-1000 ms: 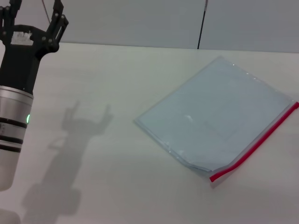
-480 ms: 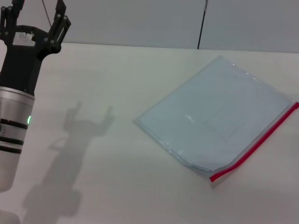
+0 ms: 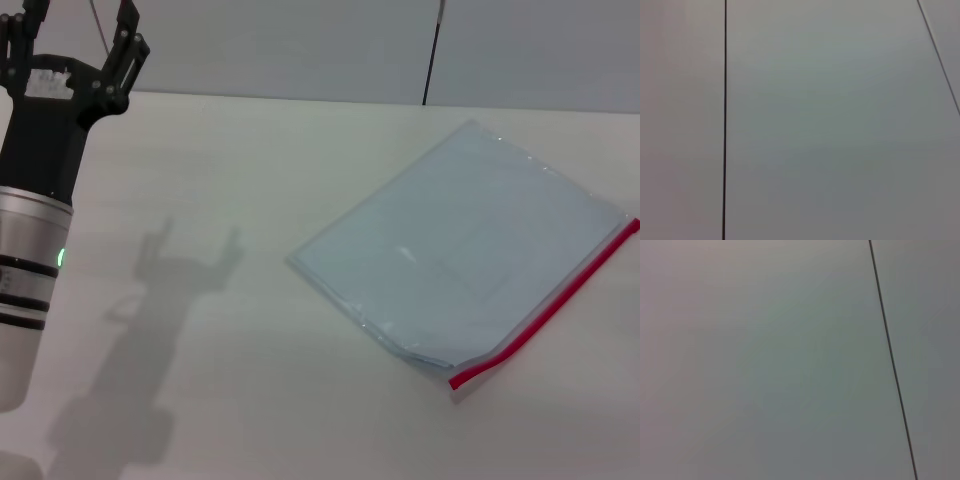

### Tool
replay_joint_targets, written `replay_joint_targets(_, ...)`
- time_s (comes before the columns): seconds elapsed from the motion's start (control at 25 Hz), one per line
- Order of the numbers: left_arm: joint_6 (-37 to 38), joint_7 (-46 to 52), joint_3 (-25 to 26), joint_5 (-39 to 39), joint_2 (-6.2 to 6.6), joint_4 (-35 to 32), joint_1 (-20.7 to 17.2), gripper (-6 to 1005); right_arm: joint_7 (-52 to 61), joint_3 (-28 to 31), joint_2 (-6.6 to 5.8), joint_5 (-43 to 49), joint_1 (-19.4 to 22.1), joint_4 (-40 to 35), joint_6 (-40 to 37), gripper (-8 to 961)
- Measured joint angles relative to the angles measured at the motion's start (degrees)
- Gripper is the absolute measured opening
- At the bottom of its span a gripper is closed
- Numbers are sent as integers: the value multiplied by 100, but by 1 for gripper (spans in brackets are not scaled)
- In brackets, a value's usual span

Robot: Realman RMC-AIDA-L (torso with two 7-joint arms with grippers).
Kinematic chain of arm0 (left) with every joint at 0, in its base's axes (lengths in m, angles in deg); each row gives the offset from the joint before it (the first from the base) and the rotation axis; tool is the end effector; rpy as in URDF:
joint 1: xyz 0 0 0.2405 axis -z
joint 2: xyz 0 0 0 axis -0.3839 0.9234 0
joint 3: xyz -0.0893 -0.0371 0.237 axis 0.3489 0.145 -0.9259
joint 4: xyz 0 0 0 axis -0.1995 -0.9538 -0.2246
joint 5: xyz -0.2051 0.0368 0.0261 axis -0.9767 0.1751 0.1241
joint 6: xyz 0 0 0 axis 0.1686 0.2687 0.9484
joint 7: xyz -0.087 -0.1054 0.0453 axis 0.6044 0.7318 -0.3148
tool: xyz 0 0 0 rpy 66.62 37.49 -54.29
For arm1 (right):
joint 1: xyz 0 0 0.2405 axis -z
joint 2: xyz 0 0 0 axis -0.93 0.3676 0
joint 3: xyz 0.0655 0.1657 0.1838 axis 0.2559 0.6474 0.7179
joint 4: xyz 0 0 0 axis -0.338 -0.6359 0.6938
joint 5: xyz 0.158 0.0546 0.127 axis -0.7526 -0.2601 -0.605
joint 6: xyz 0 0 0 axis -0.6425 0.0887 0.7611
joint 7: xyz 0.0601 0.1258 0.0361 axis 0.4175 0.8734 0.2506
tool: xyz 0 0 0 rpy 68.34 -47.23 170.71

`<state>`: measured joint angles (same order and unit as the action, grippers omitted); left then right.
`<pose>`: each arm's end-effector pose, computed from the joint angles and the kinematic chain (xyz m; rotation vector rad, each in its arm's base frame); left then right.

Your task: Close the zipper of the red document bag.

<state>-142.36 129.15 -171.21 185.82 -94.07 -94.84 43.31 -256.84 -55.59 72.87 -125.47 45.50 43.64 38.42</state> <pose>-0.2479 0.3236 0.0133 -1.3935 -0.1808 -0.9762 0.3428 0.3056 0.0472 -1.3060 0.4179 0.8358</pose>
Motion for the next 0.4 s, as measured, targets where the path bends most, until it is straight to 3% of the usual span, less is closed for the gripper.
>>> replay_joint_targets(0.4, 0, 0, 0, 2, 0, 0, 0, 879, 0, 0, 0, 0, 0, 0, 0, 834)
